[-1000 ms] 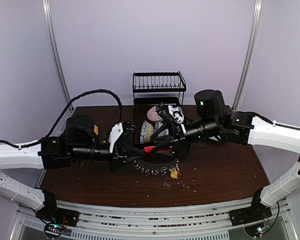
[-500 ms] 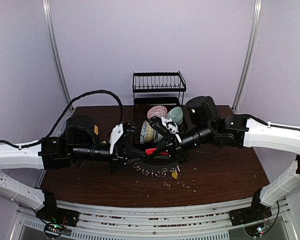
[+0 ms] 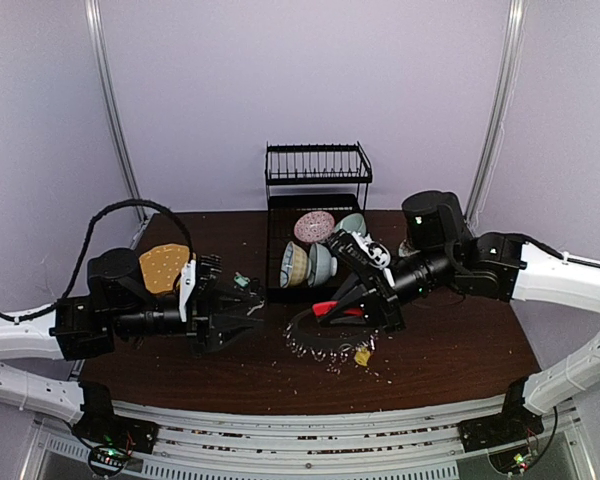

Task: Put the keys on the keyring

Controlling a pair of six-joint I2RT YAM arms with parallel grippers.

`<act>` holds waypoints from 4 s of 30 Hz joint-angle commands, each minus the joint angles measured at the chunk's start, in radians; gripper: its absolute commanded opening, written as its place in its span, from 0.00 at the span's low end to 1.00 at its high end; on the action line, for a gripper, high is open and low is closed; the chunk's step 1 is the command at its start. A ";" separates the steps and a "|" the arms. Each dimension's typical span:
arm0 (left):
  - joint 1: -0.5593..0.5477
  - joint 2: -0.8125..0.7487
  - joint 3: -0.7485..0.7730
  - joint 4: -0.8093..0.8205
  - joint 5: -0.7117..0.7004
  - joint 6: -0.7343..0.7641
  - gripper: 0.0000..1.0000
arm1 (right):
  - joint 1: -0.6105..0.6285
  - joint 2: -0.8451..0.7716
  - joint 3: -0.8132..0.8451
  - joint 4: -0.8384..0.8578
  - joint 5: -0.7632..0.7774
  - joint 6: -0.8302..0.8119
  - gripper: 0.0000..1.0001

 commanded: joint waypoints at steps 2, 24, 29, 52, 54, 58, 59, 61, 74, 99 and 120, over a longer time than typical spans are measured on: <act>-0.023 0.016 -0.016 0.156 -0.004 0.041 0.43 | -0.002 -0.032 -0.016 0.105 0.023 0.068 0.00; -0.132 0.078 -0.055 0.326 -0.294 0.195 0.23 | -0.001 -0.055 -0.085 0.270 0.124 0.189 0.00; -0.134 0.104 -0.033 0.332 -0.305 0.203 0.23 | 0.000 -0.054 -0.086 0.269 0.118 0.188 0.00; -0.140 0.146 -0.001 0.382 -0.267 0.195 0.21 | 0.000 -0.056 -0.095 0.269 0.115 0.181 0.00; -0.140 0.145 0.000 0.388 -0.260 0.197 0.18 | 0.000 -0.057 -0.096 0.267 0.115 0.180 0.00; -0.140 0.143 0.002 0.390 -0.255 0.197 0.13 | -0.001 -0.057 -0.098 0.266 0.116 0.179 0.00; -0.140 0.141 0.002 0.391 -0.256 0.196 0.13 | -0.001 -0.055 -0.098 0.264 0.117 0.179 0.00; -0.141 0.139 0.003 0.389 -0.263 0.193 0.12 | 0.000 -0.053 -0.098 0.262 0.121 0.177 0.00; -0.141 0.111 -0.011 0.404 -0.346 0.157 0.24 | 0.000 -0.046 -0.091 0.255 0.150 0.174 0.00; -0.140 0.123 -0.010 0.270 -0.294 0.174 0.16 | 0.000 -0.052 -0.072 0.219 0.149 0.148 0.00; -0.140 0.162 0.006 0.265 -0.325 0.177 0.11 | 0.000 -0.055 -0.067 0.218 0.142 0.151 0.00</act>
